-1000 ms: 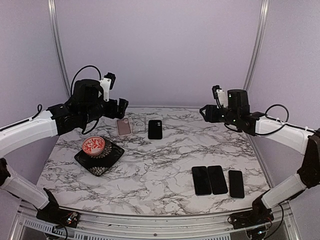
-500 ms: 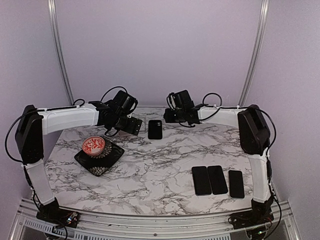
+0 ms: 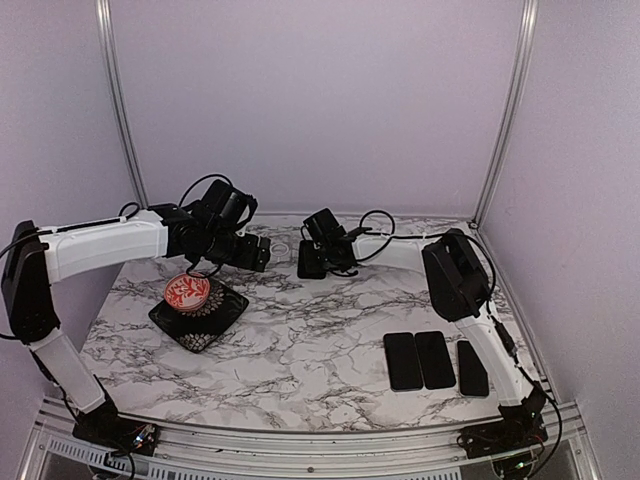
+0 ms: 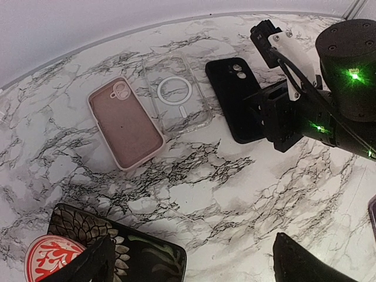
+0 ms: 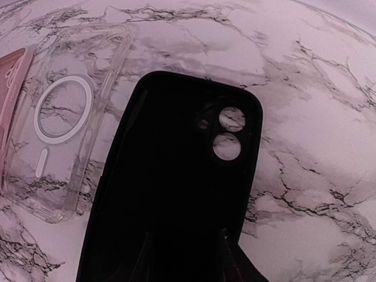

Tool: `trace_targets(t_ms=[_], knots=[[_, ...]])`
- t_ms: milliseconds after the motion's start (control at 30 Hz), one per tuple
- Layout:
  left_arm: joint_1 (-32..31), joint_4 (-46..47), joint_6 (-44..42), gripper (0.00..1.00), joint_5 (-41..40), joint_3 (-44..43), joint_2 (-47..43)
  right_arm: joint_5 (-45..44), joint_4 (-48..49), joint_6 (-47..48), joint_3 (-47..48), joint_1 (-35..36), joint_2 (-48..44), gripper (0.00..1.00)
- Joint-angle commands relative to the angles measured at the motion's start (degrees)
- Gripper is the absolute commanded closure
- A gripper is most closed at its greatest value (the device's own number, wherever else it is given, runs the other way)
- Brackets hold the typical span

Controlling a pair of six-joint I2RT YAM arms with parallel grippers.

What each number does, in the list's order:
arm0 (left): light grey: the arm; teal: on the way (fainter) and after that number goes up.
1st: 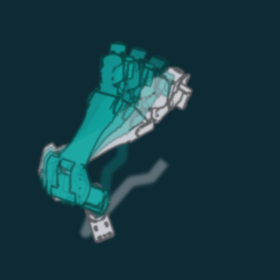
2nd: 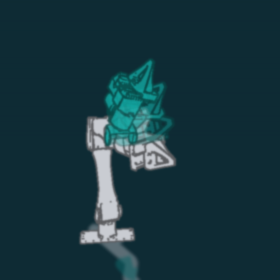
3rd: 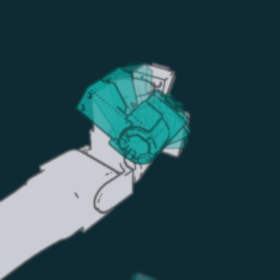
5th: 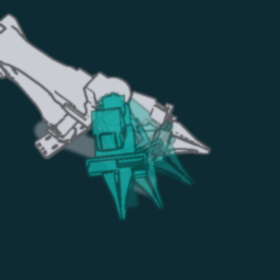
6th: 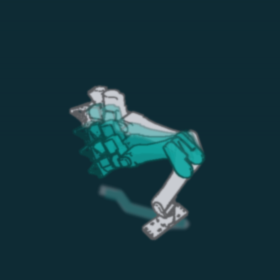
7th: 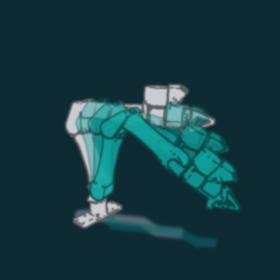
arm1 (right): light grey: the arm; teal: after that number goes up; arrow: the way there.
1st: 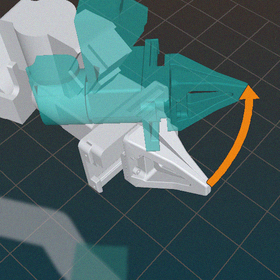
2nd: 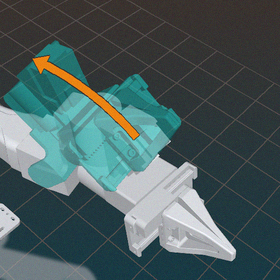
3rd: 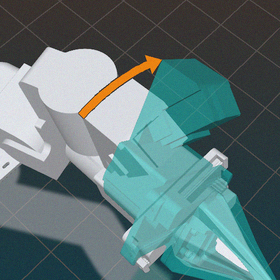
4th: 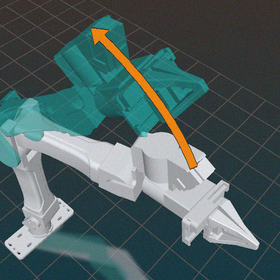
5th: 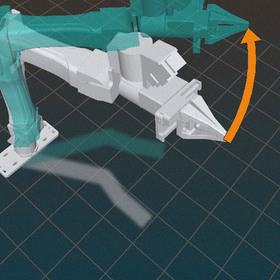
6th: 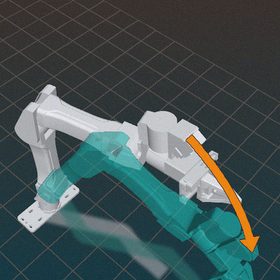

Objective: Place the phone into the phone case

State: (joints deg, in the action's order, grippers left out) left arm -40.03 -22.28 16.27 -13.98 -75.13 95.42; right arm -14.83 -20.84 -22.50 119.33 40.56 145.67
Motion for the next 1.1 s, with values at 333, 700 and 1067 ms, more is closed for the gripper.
trace_targets(t_ms=[333,700,1067], knots=[[0.1,-0.1,-0.8,0.06,2.2,1.5,-1.3,-6.9,-5.3,1.9,1.3,-0.4,-6.2,0.57],[0.0,0.0,-0.9,0.06,4.9,1.9,-2.3,-1.9,-6.5,-1.0,0.6,-2.7,-1.6,0.45],[0.0,0.0,-1.4,0.06,4.6,2.2,-2.9,2.1,-7.2,-2.2,-0.8,-3.4,-3.1,1.00]])
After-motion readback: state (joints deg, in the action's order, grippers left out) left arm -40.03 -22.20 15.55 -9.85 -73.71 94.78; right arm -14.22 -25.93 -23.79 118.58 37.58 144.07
